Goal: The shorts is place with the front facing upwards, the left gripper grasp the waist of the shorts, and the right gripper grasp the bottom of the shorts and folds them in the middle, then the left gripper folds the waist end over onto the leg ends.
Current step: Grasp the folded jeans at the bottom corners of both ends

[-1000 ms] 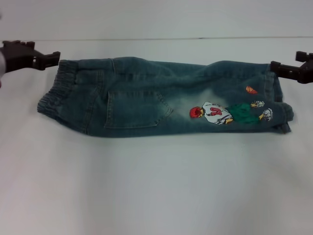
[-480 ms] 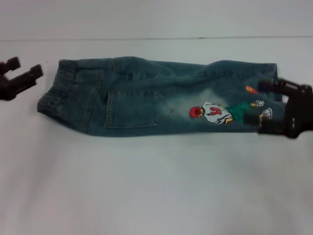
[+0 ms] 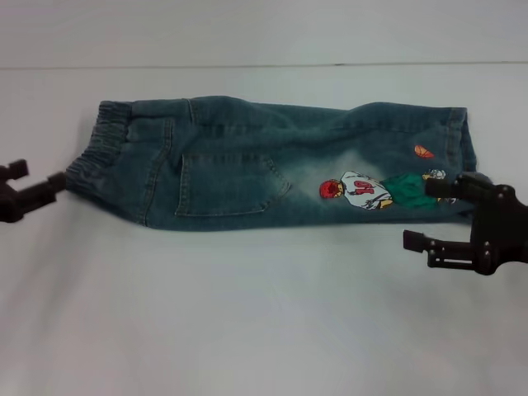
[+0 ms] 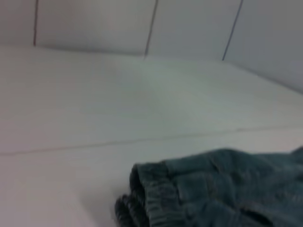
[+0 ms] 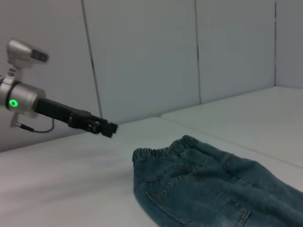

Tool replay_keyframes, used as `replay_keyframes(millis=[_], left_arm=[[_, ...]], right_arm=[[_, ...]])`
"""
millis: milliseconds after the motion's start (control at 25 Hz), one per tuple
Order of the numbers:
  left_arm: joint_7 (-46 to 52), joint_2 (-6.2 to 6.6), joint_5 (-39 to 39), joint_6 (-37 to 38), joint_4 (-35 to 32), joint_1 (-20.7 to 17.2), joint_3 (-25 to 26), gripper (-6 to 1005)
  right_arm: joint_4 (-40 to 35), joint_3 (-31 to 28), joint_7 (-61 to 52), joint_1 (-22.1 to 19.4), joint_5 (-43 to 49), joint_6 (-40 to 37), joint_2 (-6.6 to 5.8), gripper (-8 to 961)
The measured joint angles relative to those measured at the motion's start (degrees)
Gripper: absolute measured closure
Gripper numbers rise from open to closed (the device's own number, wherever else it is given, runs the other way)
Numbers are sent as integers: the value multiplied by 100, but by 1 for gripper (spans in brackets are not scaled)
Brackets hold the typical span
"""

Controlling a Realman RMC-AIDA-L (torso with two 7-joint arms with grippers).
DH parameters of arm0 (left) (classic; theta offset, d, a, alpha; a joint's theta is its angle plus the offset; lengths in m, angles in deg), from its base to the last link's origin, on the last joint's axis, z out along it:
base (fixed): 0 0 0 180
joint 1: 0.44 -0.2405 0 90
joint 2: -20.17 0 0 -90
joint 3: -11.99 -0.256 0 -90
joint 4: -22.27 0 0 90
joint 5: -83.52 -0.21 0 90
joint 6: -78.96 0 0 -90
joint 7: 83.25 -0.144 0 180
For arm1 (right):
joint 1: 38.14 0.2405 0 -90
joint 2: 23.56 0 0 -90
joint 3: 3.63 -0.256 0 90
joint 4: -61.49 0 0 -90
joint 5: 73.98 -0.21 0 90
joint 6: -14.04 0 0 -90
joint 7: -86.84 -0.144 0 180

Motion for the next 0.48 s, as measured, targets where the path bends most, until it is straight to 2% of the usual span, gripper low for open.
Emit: replay_keyframes(millis=[480], left_arm=[[-157,29,-685,-1518,473,498,-972,255]], right_arm=[[163,31,-1,6,29,-45,1,5]])
